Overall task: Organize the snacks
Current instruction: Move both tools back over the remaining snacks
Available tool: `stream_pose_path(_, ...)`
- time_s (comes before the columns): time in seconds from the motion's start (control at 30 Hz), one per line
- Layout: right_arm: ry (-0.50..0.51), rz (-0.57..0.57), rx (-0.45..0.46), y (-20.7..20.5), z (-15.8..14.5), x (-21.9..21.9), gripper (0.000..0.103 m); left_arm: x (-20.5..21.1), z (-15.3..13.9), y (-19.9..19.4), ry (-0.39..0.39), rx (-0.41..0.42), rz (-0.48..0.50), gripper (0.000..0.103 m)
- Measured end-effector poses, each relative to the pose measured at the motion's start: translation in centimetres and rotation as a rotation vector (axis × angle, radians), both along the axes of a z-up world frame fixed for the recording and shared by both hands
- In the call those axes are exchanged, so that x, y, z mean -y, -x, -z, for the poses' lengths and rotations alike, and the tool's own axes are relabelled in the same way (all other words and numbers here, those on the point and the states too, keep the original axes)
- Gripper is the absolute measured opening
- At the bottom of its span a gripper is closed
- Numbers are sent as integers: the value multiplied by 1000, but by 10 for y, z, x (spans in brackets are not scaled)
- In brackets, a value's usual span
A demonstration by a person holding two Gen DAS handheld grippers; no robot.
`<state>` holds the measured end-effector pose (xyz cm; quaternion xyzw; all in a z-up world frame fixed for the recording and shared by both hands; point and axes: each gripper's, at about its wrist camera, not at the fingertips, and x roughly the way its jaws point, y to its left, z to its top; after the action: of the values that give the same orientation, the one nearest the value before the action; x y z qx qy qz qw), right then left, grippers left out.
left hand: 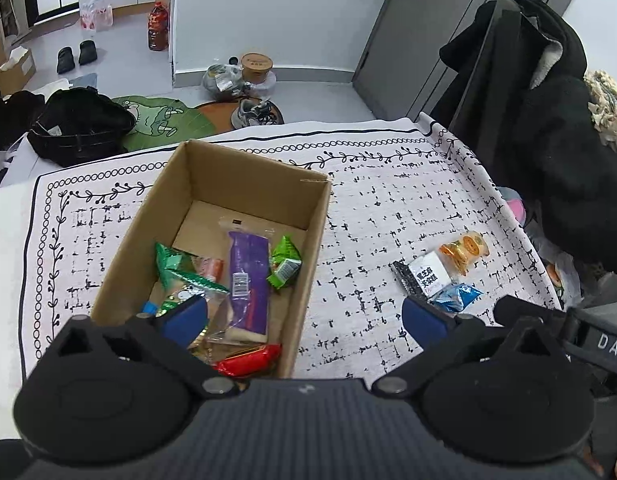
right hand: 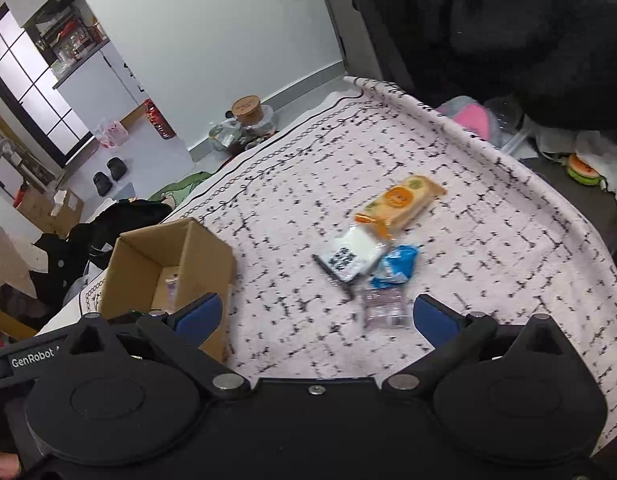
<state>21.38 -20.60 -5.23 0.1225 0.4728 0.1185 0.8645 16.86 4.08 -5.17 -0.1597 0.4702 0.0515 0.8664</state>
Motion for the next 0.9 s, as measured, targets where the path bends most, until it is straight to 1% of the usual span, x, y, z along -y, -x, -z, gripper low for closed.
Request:
stream_pose_path(0.27, 38, -6, 8, -10, 0, 30, 103, 22, 1, -8, 16, 2, 27, 103)
stream_pose_path(0.4, 40, -3, -7, -17, 1, 45, 103, 33, 2, -13, 26, 6, 32, 103)
stream_pose_path(0.53, 22, -4, -31, -24, 3, 56, 103, 45, 2, -17, 52, 15, 58, 103)
stream_pose_path(0.7, -6, 6, -45, -31, 10, 64, 103, 62, 3, -23, 40, 23, 91, 103)
stream_pose_path(0.83, -71, 20, -55, -35, 19, 71, 102, 73, 9, -30, 50, 17, 108, 103)
stream_pose_path(0.9, -105, 50, -74, -39, 27, 75, 98, 78, 12, -32, 58, 19, 116, 103)
